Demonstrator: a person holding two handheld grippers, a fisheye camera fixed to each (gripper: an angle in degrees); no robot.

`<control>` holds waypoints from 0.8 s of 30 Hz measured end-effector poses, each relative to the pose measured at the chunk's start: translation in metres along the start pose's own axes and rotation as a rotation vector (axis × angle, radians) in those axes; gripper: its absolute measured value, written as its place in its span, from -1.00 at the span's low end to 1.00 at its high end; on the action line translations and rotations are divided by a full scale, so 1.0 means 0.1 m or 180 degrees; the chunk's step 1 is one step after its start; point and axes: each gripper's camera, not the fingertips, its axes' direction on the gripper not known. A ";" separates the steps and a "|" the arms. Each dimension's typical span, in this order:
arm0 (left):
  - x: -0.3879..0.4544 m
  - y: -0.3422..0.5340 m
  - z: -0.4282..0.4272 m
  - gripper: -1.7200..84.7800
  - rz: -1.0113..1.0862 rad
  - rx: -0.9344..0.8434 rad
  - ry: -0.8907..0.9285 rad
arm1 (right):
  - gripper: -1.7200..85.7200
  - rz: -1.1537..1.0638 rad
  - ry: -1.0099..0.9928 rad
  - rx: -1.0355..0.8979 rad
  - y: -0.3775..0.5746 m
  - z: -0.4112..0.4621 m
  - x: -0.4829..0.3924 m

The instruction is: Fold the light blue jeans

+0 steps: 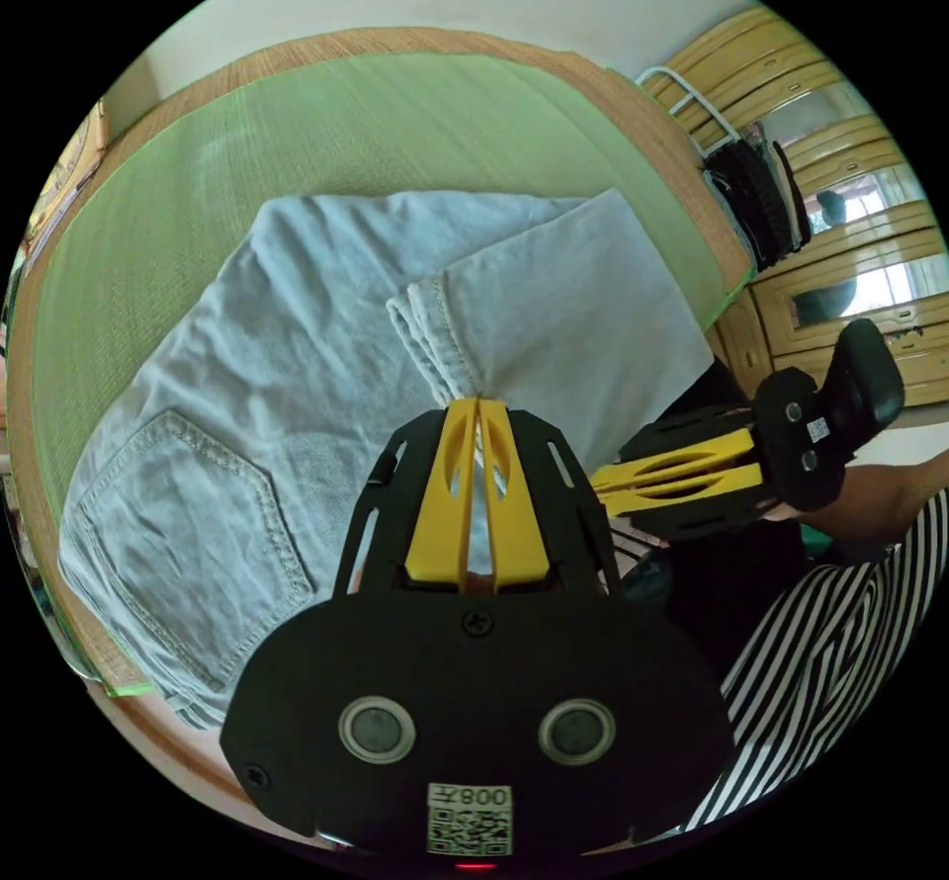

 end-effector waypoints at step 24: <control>2.70 -0.35 0.29 -0.76 0.1319 0.0110 0.0398 | -0.76 0.2358 -0.0929 0.0670 2.29 -1.04 2.70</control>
